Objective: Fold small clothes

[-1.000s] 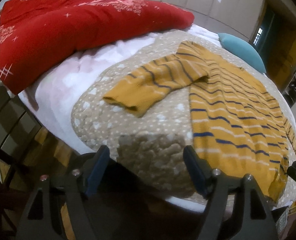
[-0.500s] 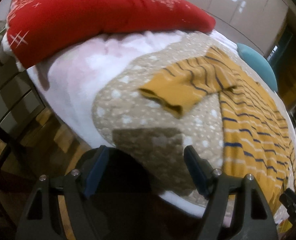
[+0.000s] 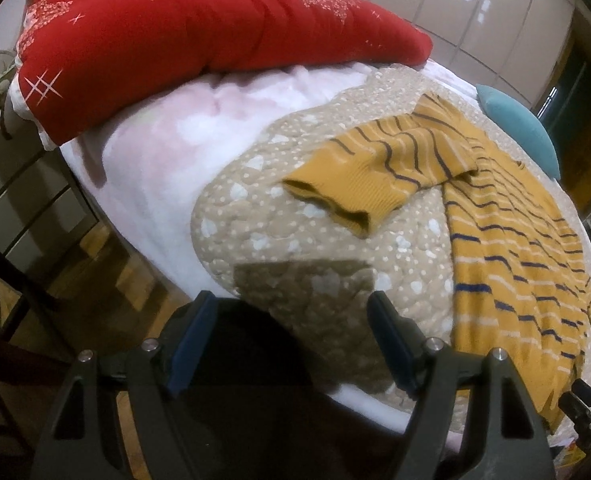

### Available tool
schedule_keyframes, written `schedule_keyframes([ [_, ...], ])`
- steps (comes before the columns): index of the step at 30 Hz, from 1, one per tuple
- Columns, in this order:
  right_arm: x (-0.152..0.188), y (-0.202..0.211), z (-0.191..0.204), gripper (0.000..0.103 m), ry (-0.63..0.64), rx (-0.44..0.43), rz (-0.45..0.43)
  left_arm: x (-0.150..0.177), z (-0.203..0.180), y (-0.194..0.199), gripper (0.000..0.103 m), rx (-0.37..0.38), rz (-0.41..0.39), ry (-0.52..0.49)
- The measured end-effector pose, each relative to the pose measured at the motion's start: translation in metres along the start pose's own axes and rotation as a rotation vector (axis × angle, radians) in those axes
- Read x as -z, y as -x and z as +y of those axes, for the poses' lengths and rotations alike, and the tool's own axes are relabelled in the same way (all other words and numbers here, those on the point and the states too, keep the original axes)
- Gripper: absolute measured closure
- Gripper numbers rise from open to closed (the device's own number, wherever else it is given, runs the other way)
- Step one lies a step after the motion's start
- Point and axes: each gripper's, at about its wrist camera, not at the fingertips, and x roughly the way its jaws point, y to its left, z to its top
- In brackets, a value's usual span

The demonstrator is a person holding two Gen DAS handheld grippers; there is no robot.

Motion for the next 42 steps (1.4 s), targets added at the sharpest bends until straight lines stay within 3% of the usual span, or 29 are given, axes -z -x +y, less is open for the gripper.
schedule_keyframes([
  [12,0.001,-0.002,-0.001,0.027,-0.006,-0.001,0.005,0.001,-0.008,0.004,0.027,-0.048,-0.027,-0.051],
  [29,0.005,-0.007,-0.004,0.027,-0.017,-0.006,0.011,-0.001,-0.007,-0.002,0.026,-0.039,-0.018,-0.053],
  [36,0.007,-0.007,-0.009,0.027,-0.027,-0.018,0.007,-0.041,0.018,-0.018,0.026,0.039,-0.046,0.044],
  [42,0.009,-0.008,-0.015,0.026,-0.045,-0.027,0.007,-0.070,-0.001,-0.050,0.026,0.061,-0.038,-0.024],
])
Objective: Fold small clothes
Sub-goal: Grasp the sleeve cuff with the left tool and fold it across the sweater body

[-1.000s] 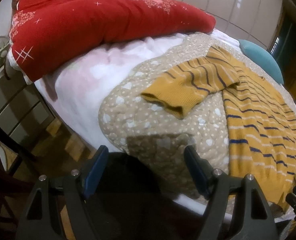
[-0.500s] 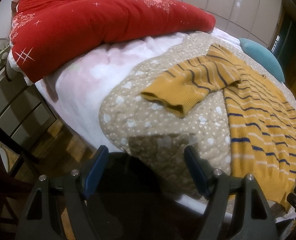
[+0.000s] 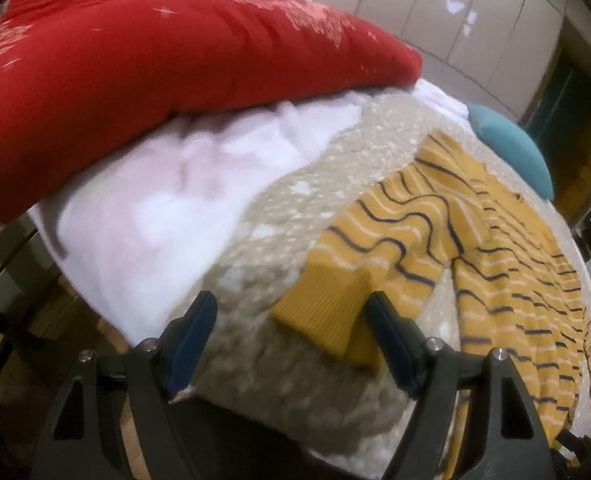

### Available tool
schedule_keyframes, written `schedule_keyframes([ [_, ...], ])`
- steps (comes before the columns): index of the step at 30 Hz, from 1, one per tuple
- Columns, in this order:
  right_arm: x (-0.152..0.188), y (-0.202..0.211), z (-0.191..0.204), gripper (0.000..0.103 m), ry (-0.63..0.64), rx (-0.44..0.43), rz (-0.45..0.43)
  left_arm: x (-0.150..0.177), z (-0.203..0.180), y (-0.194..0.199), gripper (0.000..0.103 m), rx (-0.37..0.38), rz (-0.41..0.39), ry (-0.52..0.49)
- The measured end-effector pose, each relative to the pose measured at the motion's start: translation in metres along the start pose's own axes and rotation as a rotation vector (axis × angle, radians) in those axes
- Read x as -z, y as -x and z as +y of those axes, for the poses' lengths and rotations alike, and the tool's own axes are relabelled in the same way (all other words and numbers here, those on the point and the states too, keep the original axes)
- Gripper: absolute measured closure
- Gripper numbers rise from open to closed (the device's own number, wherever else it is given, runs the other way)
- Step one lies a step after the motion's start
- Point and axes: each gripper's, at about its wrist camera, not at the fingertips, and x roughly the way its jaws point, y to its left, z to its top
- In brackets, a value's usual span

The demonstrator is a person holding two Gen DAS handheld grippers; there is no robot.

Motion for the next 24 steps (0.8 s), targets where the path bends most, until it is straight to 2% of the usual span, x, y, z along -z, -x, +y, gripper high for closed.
schedule_keyframes([
  [2,0.000,0.000,0.000,0.026,-0.003,0.001,-0.001,-0.003,-0.010,-0.007,0.027,-0.011,-0.005,-0.032],
  [3,0.000,0.001,-0.001,0.026,-0.003,0.003,-0.002,-0.003,-0.014,-0.009,0.033,-0.019,-0.012,-0.053],
  [5,0.001,0.001,-0.001,0.026,0.001,0.007,-0.006,-0.006,-0.015,-0.008,0.089,0.021,-0.008,-0.058],
  [6,0.001,0.001,-0.001,0.026,0.005,0.009,-0.008,-0.011,-0.012,-0.005,0.089,0.053,0.005,-0.039],
  [8,0.001,0.003,-0.001,0.026,0.011,0.014,-0.018,-0.022,-0.008,0.004,0.090,0.028,-0.019,-0.031],
  [10,0.000,0.007,0.000,0.027,0.019,0.019,-0.040,-0.041,0.000,0.017,0.090,-0.048,-0.061,-0.039],
  [14,-0.001,0.017,0.000,0.027,0.035,0.035,-0.101,-0.096,0.030,0.048,0.090,-0.191,-0.159,0.010],
  [17,-0.002,0.024,-0.004,0.027,0.036,0.037,-0.140,-0.127,0.037,0.057,0.090,-0.247,-0.190,0.017],
  [21,-0.007,0.028,-0.016,0.027,0.010,0.012,-0.171,-0.159,0.004,0.059,0.090,-0.276,-0.212,-0.053],
  [24,-0.012,0.032,-0.036,0.027,-0.041,-0.003,-0.199,-0.171,-0.049,0.057,0.090,-0.217,-0.215,-0.126],
])
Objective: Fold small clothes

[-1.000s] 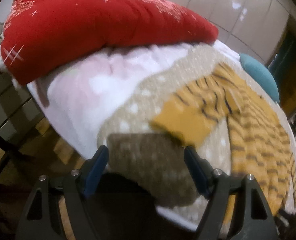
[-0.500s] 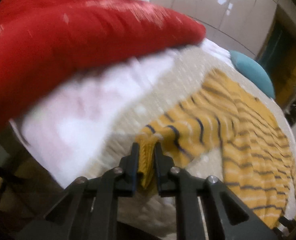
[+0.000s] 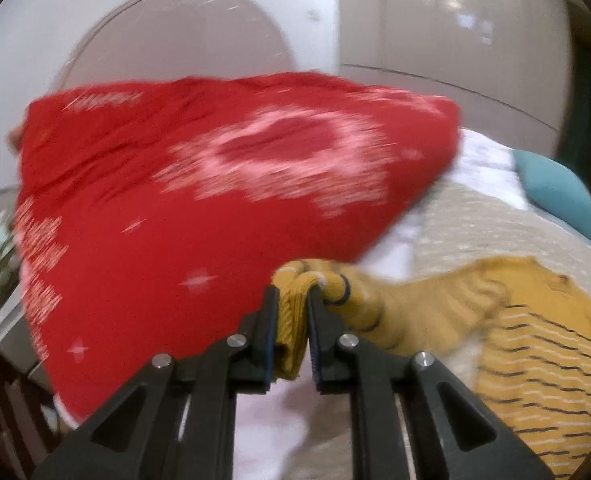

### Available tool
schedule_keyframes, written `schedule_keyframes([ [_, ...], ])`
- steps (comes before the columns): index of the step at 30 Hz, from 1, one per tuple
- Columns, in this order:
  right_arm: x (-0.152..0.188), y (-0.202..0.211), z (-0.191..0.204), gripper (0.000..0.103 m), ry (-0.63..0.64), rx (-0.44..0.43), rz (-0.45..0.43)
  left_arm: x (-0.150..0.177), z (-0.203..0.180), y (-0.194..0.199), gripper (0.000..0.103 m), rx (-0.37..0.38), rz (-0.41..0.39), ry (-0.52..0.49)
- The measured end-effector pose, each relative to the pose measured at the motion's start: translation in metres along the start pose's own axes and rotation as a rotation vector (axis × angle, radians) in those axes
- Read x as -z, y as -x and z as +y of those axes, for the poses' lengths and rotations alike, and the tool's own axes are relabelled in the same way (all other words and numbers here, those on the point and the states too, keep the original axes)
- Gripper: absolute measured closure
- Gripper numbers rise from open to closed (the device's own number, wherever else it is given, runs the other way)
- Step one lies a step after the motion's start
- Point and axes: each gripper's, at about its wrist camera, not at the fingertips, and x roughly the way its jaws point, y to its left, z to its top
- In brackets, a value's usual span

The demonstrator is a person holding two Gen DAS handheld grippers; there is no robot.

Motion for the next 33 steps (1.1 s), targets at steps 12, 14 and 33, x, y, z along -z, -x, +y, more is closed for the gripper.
schedule_keyframes([
  [12,0.019,0.002,-0.108,0.027,-0.354,-0.030,-0.024,0.005,-0.318,0.032,0.090,0.460,0.046,-0.363],
  [14,0.025,0.005,-0.118,0.027,-0.383,-0.022,-0.025,0.028,-0.362,0.031,0.085,0.522,0.084,-0.437],
  [33,-0.018,-0.015,-0.109,0.027,-0.239,-0.016,-0.023,0.127,-0.201,0.008,0.025,0.392,0.169,-0.272],
])
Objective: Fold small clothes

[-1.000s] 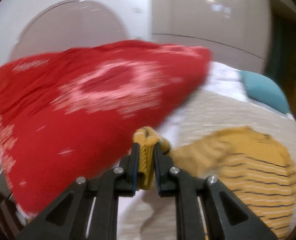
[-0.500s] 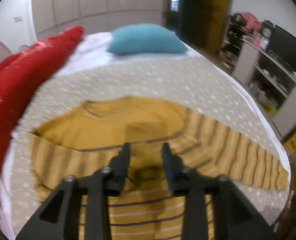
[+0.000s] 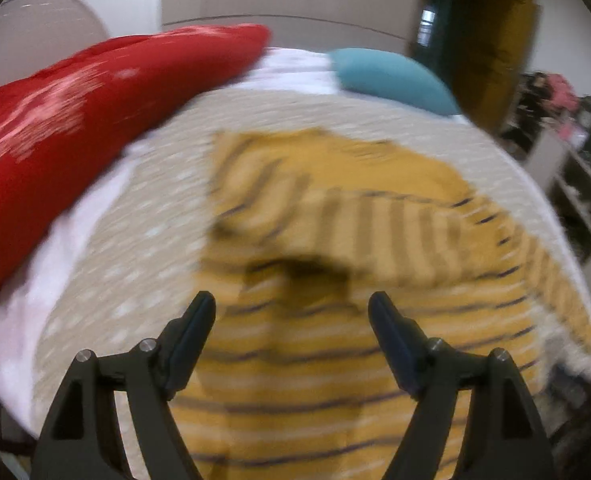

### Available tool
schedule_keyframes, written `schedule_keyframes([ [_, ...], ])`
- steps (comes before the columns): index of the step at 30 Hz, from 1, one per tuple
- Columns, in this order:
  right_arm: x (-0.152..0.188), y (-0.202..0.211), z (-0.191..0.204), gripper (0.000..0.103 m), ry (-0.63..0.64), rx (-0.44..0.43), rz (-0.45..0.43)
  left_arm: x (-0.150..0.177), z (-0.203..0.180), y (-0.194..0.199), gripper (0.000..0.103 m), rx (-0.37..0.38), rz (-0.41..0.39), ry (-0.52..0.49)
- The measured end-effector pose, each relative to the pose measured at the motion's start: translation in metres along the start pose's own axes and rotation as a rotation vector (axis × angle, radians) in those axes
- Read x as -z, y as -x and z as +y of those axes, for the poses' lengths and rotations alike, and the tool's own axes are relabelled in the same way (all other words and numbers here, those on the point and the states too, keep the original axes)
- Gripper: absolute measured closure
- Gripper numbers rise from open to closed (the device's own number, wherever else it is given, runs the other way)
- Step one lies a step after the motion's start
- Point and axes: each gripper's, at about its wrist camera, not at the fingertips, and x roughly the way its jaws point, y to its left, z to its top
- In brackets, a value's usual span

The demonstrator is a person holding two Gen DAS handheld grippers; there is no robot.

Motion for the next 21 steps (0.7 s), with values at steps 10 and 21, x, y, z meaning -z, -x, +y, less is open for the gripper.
schedule_keyframes([
  [10,-0.101,-0.084,0.022,0.026,0.067,0.068,0.003,0.071,0.056,-0.006,0.025,-0.005,0.028,0.122],
  [21,-0.160,-0.130,-0.005,0.088,-0.019,0.151,0.056,0.098,0.050,-0.008,0.025,-0.020,-0.058,0.100],
])
